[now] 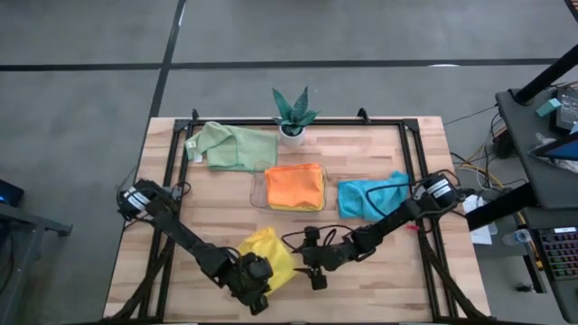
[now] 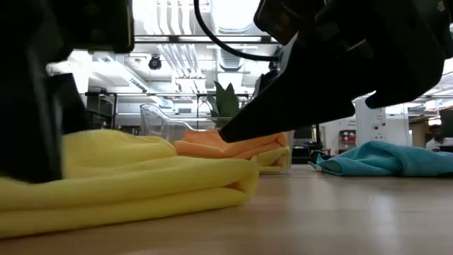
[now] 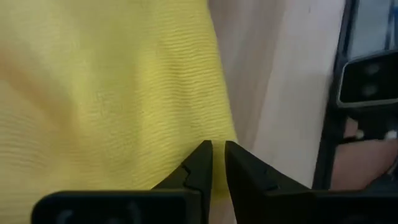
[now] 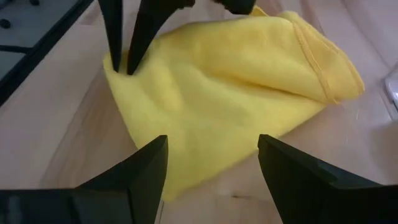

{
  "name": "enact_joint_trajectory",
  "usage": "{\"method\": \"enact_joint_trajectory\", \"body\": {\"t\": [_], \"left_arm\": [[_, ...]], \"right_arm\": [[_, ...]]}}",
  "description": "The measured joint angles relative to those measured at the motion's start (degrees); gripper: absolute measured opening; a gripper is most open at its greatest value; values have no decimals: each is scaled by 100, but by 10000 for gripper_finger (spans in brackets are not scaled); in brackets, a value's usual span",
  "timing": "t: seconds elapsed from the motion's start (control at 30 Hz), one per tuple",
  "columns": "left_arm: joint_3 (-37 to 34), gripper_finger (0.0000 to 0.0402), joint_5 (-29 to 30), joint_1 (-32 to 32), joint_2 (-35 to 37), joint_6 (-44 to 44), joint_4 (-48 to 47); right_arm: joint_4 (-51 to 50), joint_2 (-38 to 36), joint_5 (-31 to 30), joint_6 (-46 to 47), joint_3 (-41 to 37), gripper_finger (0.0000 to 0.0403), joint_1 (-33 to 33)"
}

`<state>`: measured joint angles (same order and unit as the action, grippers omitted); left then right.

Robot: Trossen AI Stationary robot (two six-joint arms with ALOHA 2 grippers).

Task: Fold microfiber towels
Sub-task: Fold the yellow microfiber towel

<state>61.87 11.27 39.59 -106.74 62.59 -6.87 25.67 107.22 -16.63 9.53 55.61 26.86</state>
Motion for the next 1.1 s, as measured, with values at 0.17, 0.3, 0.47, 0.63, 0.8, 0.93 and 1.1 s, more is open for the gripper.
{"method": "enact_joint_trajectory", "body": {"t": [0.17, 0.3, 0.47, 0.63, 0.8, 0.93, 1.1], "left_arm": [[7, 16, -337, -10, 36, 158, 31], [4, 15, -502, -42, 363, 157, 33], [5, 15, -522, -106, 908, 168, -242], [9, 18, 260, -262, 1575, 1108, -1623], [-21, 39, 884, -353, 1886, 2307, -3028], [-189, 75, 874, -430, 1830, 2654, -2808], [-432, 122, 879, -596, 1625, 3030, -2636]], "right_arm": [[-5, -2, -15, 5, -117, 237, -16], [49, 4, -15, 14, -142, 237, -16], [65, 7, -15, -30, -142, 237, -16], [52, 8, -11, -44, -149, 237, -16], [5, 13, -6, -54, -155, 237, -16], [2, 13, -2, -56, -166, 237, -16], [4, 13, 7, -58, -181, 237, -16]]}}
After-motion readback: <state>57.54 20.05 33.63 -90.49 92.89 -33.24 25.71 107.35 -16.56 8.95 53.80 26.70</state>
